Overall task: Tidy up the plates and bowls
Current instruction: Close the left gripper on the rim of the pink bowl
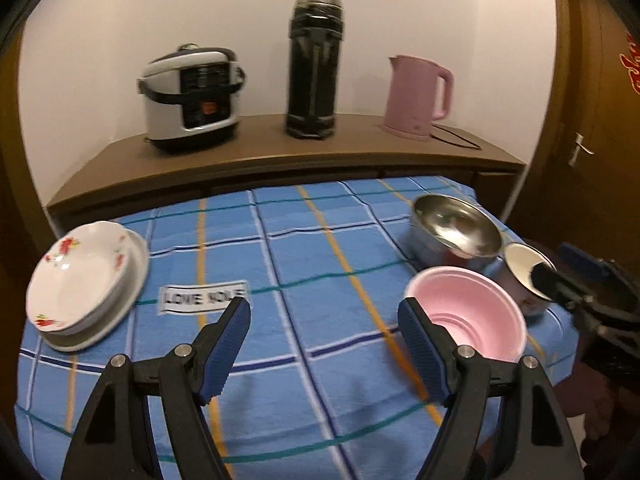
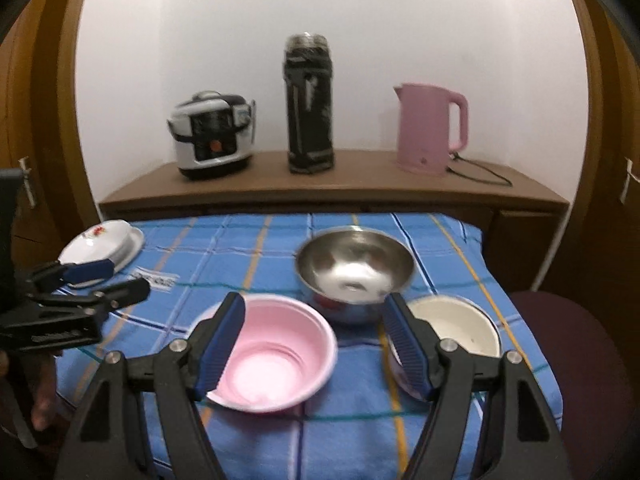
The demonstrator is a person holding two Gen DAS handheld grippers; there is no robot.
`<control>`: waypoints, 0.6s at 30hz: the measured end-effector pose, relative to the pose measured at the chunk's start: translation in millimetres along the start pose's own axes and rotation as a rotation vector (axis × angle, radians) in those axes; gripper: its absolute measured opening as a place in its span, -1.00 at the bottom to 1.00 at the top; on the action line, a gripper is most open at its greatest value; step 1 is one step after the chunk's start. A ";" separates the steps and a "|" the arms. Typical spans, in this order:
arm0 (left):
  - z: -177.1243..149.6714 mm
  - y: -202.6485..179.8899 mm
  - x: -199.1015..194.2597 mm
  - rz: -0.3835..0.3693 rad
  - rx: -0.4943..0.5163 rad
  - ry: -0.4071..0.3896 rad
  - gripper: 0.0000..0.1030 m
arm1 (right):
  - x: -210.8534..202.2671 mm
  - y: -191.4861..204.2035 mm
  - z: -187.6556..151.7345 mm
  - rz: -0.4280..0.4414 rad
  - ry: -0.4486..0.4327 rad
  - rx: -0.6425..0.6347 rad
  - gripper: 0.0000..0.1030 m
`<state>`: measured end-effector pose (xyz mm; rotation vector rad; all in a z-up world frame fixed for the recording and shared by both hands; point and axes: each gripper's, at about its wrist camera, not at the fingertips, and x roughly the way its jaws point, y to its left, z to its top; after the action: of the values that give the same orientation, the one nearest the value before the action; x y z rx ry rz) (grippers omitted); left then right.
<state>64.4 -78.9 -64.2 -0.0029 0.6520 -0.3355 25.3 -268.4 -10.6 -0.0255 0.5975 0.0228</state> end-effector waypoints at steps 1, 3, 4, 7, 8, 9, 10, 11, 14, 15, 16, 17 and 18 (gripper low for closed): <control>-1.0 -3.7 0.5 -0.006 0.004 0.001 0.52 | 2.1 -1.8 -2.0 0.000 0.009 0.003 0.35; -1.9 -9.8 1.9 -0.018 0.011 0.003 0.52 | 5.0 -5.1 -6.9 0.000 0.026 0.005 0.30; -2.6 -12.1 2.1 -0.026 0.013 0.004 0.52 | 5.8 -6.0 -8.8 0.002 0.031 0.004 0.28; -4.7 -17.5 5.2 -0.058 0.016 0.009 0.52 | 8.0 -5.7 -12.4 0.015 0.048 0.002 0.15; -5.1 -18.6 6.6 -0.060 0.014 0.012 0.52 | 8.7 -4.7 -12.7 0.022 0.050 0.001 0.12; -5.4 -19.7 8.5 -0.067 0.012 0.017 0.52 | 9.8 -4.2 -13.0 0.025 0.054 -0.003 0.07; -5.6 -20.3 9.7 -0.079 0.011 0.019 0.52 | 10.8 -3.4 -12.9 0.026 0.058 -0.005 0.06; -5.5 -21.3 10.3 -0.091 0.012 0.019 0.52 | 12.4 -3.8 -13.4 0.029 0.064 -0.004 0.05; -6.4 -28.2 9.2 -0.114 0.034 0.006 0.52 | 17.6 -5.2 -15.8 0.029 0.085 0.001 0.00; -6.8 -31.5 9.5 -0.120 0.046 0.001 0.52 | 19.7 -6.1 -16.7 0.028 0.094 0.002 -0.04; -7.2 -33.5 10.5 -0.119 0.055 0.002 0.49 | 20.9 -7.0 -17.3 0.029 0.099 0.004 -0.06; -7.8 -35.9 12.4 -0.119 0.064 0.007 0.44 | 22.2 -7.8 -18.0 0.033 0.105 0.007 -0.09; -8.7 -38.5 15.8 -0.122 0.074 0.018 0.33 | 23.9 -8.3 -18.9 0.036 0.113 0.008 -0.12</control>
<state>59.2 -119.3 -76.4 0.0307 0.6584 -0.4775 34.6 -276.9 -39.6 -0.0080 0.7115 0.0540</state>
